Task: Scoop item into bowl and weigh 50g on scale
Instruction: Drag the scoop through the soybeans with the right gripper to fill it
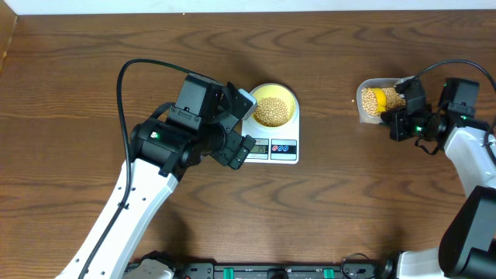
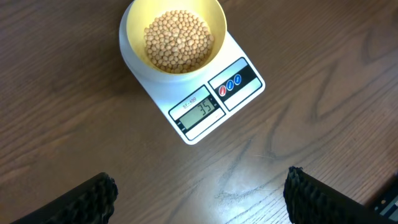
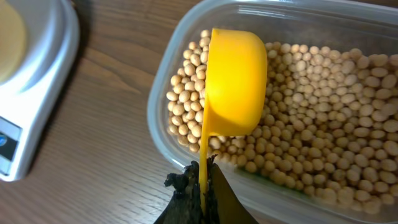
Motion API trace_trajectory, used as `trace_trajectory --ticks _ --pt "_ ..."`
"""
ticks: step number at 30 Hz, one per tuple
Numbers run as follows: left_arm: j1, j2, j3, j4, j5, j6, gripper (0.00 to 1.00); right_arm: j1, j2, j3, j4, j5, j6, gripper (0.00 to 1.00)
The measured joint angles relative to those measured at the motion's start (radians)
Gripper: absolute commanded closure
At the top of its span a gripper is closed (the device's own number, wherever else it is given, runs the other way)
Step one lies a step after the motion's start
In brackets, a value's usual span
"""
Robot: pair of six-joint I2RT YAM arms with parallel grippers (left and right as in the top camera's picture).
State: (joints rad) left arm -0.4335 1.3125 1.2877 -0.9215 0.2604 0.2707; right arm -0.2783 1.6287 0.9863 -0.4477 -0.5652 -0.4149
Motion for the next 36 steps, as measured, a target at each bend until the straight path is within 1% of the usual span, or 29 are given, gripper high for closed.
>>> trace_trajectory --ticks 6,15,27,36 --pt "0.000 0.000 0.000 0.000 0.000 0.000 0.12 -0.032 0.001 0.000 -0.002 -0.072 0.048 0.99" --pt "0.000 0.000 0.000 0.000 0.000 0.000 0.12 -0.064 0.001 0.000 -0.005 -0.098 0.094 0.99" --pt "0.000 0.000 0.000 0.000 0.000 0.000 0.12 -0.123 0.001 0.000 -0.005 -0.143 0.211 0.99" --pt "0.000 0.000 0.000 0.000 0.000 0.000 0.12 -0.177 0.001 0.000 0.007 -0.264 0.265 0.99"
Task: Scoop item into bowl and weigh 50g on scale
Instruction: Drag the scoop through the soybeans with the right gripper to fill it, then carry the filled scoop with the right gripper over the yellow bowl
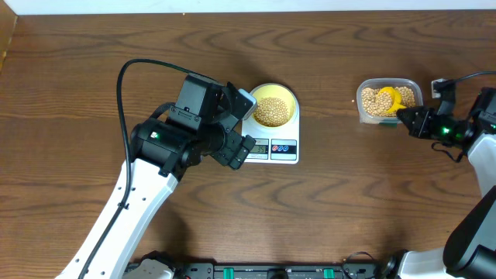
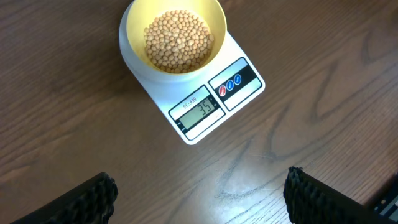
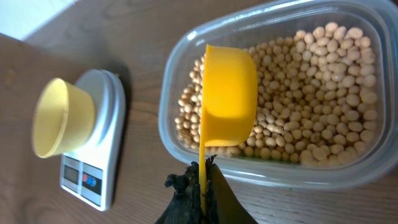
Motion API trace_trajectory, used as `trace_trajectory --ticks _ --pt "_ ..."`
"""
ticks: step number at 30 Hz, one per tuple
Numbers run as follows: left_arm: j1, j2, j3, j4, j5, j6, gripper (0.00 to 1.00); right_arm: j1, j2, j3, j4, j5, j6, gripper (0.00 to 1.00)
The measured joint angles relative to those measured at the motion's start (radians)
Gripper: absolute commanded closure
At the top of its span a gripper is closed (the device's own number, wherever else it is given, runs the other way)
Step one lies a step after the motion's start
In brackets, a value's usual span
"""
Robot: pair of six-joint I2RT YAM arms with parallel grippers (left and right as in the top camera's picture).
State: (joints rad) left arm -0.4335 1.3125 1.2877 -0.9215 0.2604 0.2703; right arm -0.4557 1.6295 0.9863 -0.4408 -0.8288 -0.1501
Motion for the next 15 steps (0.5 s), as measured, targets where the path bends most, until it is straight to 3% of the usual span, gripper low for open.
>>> trace_trajectory --ticks 15 --pt "0.000 0.000 0.000 0.000 0.000 0.000 0.12 -0.043 0.000 0.000 0.101 -0.118 0.172 0.99"
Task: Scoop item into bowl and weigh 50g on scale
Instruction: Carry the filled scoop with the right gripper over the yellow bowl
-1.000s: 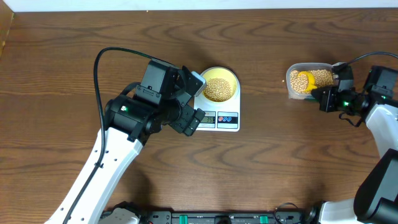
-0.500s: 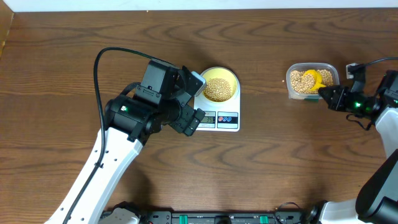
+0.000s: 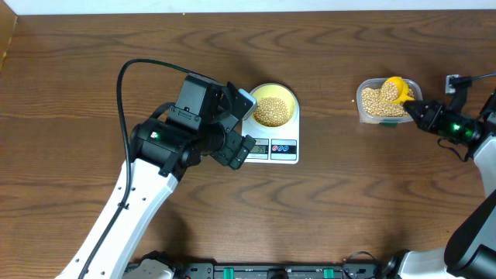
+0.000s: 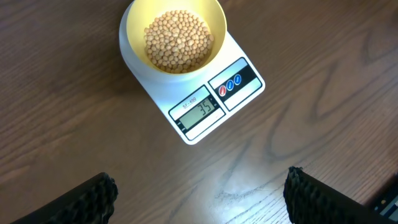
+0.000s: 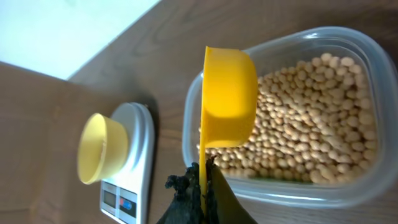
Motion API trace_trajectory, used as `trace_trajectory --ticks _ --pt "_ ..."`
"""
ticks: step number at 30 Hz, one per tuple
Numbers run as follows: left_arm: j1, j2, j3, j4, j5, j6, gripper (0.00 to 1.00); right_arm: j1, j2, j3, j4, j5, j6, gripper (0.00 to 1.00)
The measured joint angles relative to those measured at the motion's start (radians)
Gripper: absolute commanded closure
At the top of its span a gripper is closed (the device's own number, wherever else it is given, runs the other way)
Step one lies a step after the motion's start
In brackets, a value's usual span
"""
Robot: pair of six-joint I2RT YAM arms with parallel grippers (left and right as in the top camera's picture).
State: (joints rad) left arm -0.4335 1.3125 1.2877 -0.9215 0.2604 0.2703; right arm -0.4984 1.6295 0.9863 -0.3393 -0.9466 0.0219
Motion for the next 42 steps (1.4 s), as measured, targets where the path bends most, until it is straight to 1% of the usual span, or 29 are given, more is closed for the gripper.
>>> trace_trajectory --ticks 5,11,15,21,31,36,42 --pt "0.000 0.000 0.000 0.000 0.000 0.000 0.12 0.000 0.000 0.000 0.007 -0.047 0.098 0.99" --pt "0.000 0.000 0.000 0.000 0.000 0.000 0.12 0.006 0.000 0.000 0.008 -0.120 0.164 0.99" --pt "0.000 0.000 0.000 0.000 0.000 0.000 0.12 0.038 0.000 0.000 0.022 -0.141 0.204 0.99" --pt "0.000 0.000 0.000 0.000 0.000 0.000 0.12 0.133 0.000 0.000 0.089 -0.154 0.243 0.99" --pt "0.000 0.000 0.000 0.000 0.000 0.000 0.12 0.327 0.000 0.000 0.226 -0.141 0.377 0.99" --pt "0.000 0.000 0.000 0.000 0.000 0.000 0.12 0.413 0.000 0.000 0.242 -0.108 0.419 0.99" --pt "0.000 0.000 0.000 0.000 0.000 0.000 0.12 0.494 0.000 0.000 0.247 -0.045 0.434 0.99"
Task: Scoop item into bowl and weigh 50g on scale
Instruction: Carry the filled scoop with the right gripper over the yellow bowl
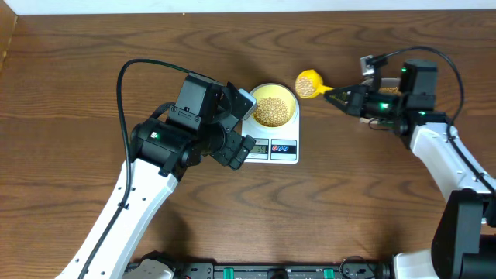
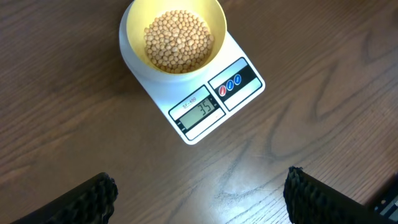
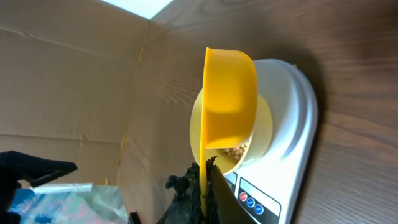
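Note:
A yellow bowl (image 1: 273, 106) of soybeans (image 2: 179, 39) rests on the white scale (image 1: 280, 149), whose display (image 2: 200, 108) reads 35. My right gripper (image 1: 343, 98) is shut on the handle of a yellow scoop (image 1: 308, 83) loaded with soybeans, held just right of the bowl's rim. In the right wrist view the scoop (image 3: 229, 96) hangs above the bowl (image 3: 245, 152). My left gripper (image 2: 199, 193) stands open over bare wood in front of the scale, with nothing between its fingers.
The clear plastic tub of soybeans (image 1: 387, 92) sits at the right, mostly hidden behind my right arm. The table (image 1: 372, 201) is dark wood. The left arm body (image 1: 182, 132) lies just left of the scale.
My right gripper has moved left with the loaded scoop, from over the tub to beside the bowl on the scale. The left arm and the reading of 35 are unchanged.
The scoop was down among the soybeans in the tub. Then it was tilted in the tub, then lifted above it with beans inside. Now it hangs next to the bowl. The left gripper stayed open and still, and the scale read 35 throughout.

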Motion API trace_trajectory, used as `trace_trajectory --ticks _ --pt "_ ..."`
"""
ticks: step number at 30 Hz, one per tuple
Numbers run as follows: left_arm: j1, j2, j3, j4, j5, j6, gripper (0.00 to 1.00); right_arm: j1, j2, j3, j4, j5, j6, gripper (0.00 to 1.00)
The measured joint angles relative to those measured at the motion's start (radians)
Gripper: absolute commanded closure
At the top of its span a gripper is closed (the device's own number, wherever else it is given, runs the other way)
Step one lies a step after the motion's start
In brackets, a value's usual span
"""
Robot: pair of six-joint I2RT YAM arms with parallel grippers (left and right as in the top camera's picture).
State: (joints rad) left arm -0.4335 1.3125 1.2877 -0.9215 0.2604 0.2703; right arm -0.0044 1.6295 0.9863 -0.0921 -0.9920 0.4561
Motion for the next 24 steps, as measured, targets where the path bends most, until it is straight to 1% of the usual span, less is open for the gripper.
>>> trace_trajectory --ticks 7,24 --pt "0.000 0.000 0.000 0.000 0.000 0.000 0.12 0.027 0.000 0.000 0.000 0.028 0.012 0.99" --pt "0.000 0.000 0.000 0.000 0.000 0.000 0.12 0.027 0.000 0.000 0.014 0.031 0.019 0.99"
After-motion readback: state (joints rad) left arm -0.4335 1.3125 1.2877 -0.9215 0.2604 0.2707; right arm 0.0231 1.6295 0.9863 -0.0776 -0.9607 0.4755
